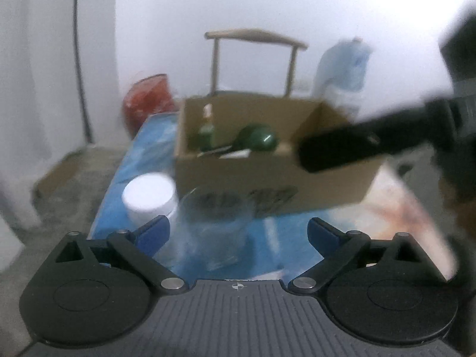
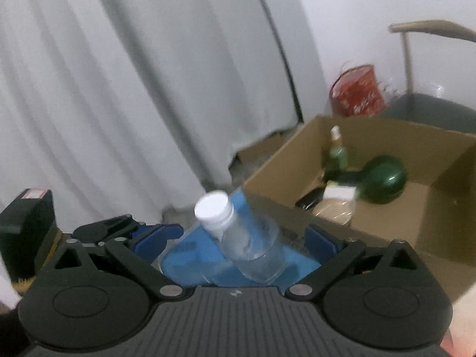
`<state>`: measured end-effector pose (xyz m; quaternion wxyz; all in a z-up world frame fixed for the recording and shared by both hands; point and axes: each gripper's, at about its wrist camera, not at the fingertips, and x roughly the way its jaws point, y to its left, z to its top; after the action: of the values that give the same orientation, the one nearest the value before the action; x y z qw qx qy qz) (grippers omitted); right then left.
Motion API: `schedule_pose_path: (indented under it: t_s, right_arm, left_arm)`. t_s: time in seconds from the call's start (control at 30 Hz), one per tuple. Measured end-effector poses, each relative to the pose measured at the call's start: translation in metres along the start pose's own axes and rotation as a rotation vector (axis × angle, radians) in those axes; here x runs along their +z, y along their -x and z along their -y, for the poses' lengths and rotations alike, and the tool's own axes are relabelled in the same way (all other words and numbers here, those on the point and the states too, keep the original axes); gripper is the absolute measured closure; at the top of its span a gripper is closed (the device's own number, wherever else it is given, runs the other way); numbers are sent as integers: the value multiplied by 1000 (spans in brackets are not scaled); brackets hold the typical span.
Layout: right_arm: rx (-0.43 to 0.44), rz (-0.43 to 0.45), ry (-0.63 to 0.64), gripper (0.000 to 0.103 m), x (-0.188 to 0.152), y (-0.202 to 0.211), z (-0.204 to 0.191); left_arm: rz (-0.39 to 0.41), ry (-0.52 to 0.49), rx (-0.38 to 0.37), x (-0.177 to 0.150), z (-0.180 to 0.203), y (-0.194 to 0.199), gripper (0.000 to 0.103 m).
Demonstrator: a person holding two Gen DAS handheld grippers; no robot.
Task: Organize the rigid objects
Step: 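Move the right tool down to the clear glass cup, then close the right tool on the rim of the glass cup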
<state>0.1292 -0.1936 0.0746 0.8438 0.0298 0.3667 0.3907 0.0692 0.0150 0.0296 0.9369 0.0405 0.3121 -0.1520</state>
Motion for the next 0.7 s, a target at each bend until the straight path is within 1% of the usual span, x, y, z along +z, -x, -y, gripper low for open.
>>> schedule_pose_path:
  t_s: [0.07, 0.17, 0.27, 0.3, 0.43, 0.47, 0.53, 0.57, 0.6, 0.63, 0.7]
  right_arm:
    - [-29, -46, 35, 2, 0, -21, -6]
    - [-59, -105, 92, 2, -3, -49, -13]
    - [-91, -160, 119, 2, -11, -71, -17]
    - [-99, -178, 127, 2, -12, -78, -17]
    - [-124, -217, 132, 2, -17, -92, -14]
    - [-125, -224, 129, 3, -17, -95, -13]
    - [-121, -237, 119, 6, -17, -101, -11]
    - [-116, -243, 109, 11, -17, -101, -11]
    - [-109, -247, 96, 19, -17, -102, -10]
    - [-110, -250, 81, 21, -17, -104, -9]
    - [-112, -247, 66, 22, -16, -102, -8]
  left_arm:
    - [-14, -66, 69, -7, 9, -17, 5]
    - [-25, -105, 94, -13, 15, -40, 7]
    - [-36, -113, 120, -14, 17, -62, 12]
    - [-38, -117, 133, -14, 17, -67, 15]
    - [-37, -110, 154, -12, 15, -89, 20]
    - [-42, -99, 155, -11, 13, -95, 23]
    - [-45, -69, 147, -8, 9, -103, 25]
    - [-45, -55, 142, -6, 8, -107, 27]
    - [-39, -45, 136, -4, 6, -110, 29]
    - [-34, -39, 132, -2, 6, -113, 30]
    - [-28, -28, 131, 4, 5, -117, 31]
